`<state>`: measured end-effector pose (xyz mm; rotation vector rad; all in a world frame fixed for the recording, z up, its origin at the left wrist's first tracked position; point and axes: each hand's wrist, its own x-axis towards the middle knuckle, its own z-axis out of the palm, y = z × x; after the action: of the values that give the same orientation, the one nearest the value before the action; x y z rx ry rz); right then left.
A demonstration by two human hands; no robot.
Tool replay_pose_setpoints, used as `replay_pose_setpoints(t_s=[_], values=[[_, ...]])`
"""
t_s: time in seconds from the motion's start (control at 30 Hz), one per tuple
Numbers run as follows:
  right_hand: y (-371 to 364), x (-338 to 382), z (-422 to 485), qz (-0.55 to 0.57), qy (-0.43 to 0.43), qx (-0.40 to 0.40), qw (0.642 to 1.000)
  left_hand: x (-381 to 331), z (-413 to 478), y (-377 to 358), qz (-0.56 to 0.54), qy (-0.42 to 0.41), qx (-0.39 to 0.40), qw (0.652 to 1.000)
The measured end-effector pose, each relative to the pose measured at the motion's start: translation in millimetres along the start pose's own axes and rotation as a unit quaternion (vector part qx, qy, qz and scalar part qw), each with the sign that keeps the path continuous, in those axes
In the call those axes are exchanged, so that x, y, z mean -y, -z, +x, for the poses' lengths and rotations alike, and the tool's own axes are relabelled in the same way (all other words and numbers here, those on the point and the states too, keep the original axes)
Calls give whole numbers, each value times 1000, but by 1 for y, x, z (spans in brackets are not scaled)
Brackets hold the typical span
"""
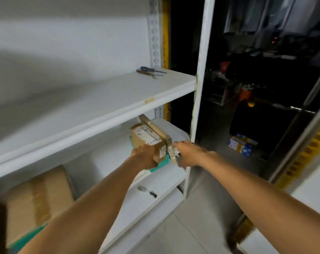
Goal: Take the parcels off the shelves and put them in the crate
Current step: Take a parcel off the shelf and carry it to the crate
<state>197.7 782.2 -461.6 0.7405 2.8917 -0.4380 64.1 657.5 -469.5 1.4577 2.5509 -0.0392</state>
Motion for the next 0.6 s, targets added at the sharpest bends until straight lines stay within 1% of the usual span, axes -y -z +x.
replay_pose_setpoints(t_s=[0.17, 0.33, 0.47, 0.6], values=[[6, -1, 35, -20, 60, 4, 998, 12, 2, 0, -26, 69, -11, 997], [18, -38, 56, -30, 110, 19, 993, -5, 17, -1, -56, 120, -21, 991], [26, -72, 69, -61, 102, 22, 993, -22, 29, -2, -58, 149, -38, 986], [24, -92, 80, -67, 98, 35, 992, -28, 43, 3, -46, 167, -42, 984]])
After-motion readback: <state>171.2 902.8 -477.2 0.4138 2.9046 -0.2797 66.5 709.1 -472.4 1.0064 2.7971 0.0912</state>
